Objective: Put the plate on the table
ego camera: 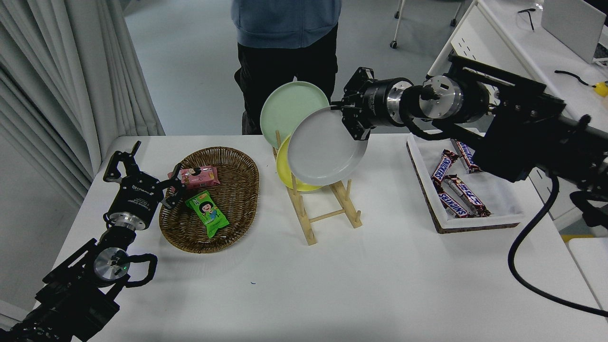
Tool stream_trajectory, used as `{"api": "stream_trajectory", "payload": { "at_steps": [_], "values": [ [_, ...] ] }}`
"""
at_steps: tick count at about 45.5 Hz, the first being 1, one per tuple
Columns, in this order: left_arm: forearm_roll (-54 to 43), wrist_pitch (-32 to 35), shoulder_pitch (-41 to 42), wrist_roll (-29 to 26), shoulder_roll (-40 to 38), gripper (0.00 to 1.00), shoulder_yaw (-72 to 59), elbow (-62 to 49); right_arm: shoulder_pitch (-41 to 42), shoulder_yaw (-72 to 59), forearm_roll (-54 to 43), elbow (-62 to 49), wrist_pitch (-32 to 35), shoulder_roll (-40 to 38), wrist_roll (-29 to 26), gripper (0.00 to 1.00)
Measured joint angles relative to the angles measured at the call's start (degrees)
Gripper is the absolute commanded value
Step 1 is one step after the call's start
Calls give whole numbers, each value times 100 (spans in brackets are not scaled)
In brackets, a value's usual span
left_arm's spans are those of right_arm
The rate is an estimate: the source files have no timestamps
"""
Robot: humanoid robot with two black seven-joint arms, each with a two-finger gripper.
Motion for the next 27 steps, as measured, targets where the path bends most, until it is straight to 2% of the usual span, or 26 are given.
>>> {"api": "stream_trajectory", "payload": {
  "at_steps": [14,27],
  "values": [
    [0,0,0,0,0,100,0,0,741,147,692,364,-419,-243,-11,0],
    [0,0,0,0,0,100,0,2,871,238,1251,449,-756,-281,-136,0]
  ]
}}
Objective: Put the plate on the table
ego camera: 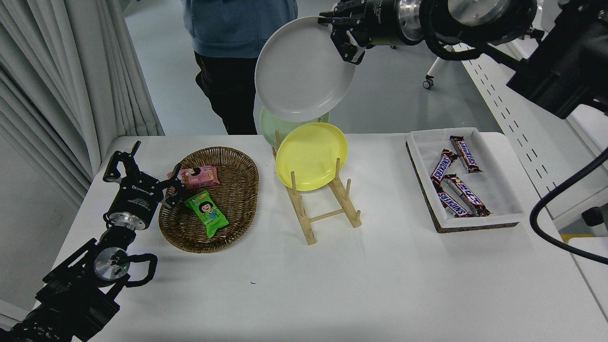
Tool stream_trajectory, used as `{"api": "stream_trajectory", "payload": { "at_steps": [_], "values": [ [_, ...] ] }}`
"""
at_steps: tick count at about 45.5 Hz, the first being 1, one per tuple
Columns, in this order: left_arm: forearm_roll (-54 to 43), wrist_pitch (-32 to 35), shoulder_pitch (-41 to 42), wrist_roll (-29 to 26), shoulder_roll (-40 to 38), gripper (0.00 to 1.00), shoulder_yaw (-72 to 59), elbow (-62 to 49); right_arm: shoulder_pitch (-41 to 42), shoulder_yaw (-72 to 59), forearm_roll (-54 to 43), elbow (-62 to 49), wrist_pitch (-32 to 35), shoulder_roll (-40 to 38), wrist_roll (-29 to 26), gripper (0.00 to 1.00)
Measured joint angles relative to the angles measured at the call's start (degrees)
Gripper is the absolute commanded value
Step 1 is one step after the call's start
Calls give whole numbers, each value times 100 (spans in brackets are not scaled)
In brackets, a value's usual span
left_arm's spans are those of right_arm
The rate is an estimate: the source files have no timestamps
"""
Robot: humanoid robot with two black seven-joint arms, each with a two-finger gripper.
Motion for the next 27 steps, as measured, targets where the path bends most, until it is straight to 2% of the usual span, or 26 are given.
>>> {"api": "stream_trajectory", "payload": {
  "at_steps": [14,27],
  "values": [
    [0,0,0,0,0,100,0,0,-330,50,445,637,-618,-25,-127,0],
    [2,0,0,0,0,100,0,0,-943,219,838,1263,-1629,-82,-144,0]
  ]
}}
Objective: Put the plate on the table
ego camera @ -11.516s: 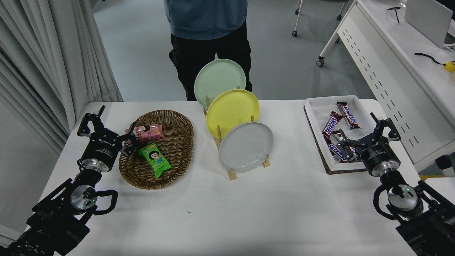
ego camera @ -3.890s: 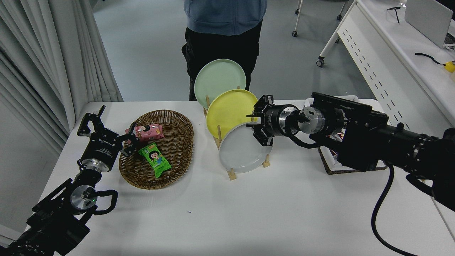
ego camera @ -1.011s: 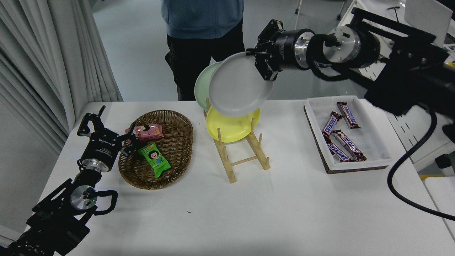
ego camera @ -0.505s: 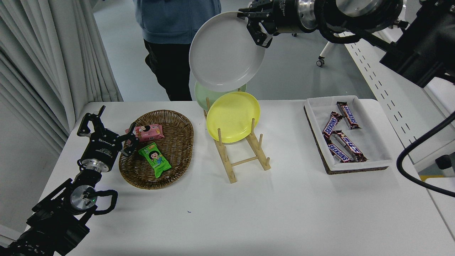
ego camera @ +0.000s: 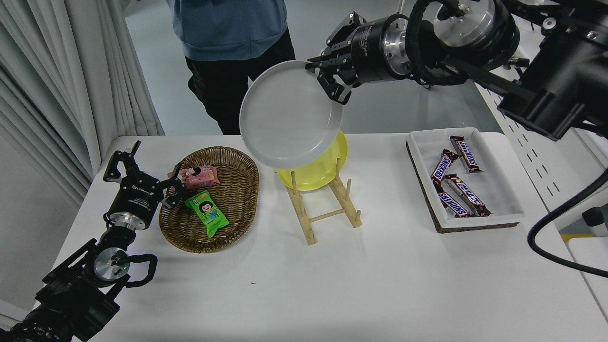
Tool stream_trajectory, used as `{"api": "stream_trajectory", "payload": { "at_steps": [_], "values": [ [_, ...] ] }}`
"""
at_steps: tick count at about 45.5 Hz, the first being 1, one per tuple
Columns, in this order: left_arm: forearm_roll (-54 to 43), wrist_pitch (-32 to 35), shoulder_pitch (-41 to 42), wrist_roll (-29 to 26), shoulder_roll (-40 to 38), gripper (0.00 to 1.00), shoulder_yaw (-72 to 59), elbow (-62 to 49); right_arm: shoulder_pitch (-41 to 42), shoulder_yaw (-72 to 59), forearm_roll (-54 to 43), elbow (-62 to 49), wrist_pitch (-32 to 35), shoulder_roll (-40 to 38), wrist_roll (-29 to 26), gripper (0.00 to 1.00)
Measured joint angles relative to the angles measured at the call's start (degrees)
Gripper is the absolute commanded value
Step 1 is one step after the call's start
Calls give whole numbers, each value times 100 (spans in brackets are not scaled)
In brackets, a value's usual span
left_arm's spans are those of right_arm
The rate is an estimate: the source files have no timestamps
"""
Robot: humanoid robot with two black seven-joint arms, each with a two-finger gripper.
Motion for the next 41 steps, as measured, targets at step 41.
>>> {"api": "stream_trajectory", "payload": {
  "at_steps": [41],
  "values": [
    [-2,0,0,0,0,100,0,-1,-2293,-184,959,-315,-608,243,65,0]
  ]
}}
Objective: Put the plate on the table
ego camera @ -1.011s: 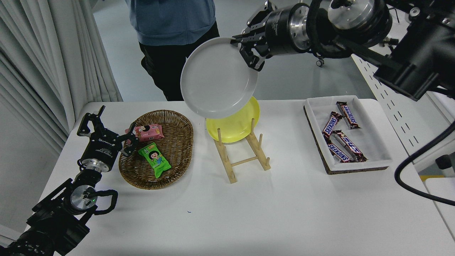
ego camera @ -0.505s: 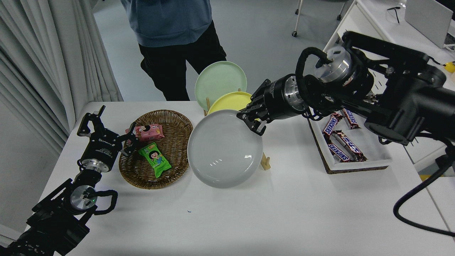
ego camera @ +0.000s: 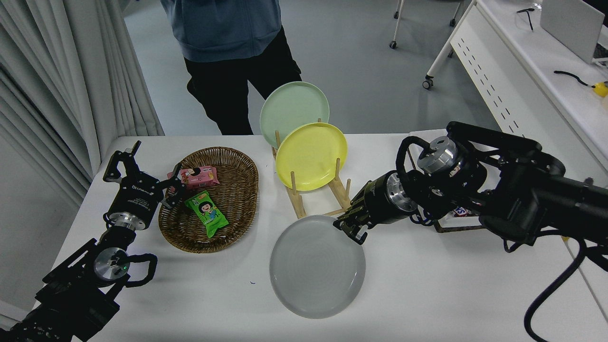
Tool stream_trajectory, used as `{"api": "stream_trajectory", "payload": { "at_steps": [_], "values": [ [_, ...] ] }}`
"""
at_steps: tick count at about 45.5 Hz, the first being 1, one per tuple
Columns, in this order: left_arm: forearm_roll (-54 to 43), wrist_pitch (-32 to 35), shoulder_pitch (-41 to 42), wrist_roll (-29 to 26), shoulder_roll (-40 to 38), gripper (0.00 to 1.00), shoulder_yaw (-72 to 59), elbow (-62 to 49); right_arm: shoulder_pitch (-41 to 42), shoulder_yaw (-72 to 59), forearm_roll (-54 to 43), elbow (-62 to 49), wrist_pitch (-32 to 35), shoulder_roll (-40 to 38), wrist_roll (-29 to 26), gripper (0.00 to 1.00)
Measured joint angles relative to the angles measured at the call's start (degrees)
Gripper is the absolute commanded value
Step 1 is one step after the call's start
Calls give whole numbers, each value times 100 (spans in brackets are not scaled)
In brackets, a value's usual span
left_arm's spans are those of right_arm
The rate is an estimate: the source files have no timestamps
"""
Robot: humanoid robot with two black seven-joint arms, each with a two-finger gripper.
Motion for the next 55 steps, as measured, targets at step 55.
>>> {"api": "stream_trajectory", "payload": {
  "at_steps": [55],
  "values": [
    [2,0,0,0,0,100,0,-3,-1271,473,568,-2260,-7,1331,-18,0]
  ]
}}
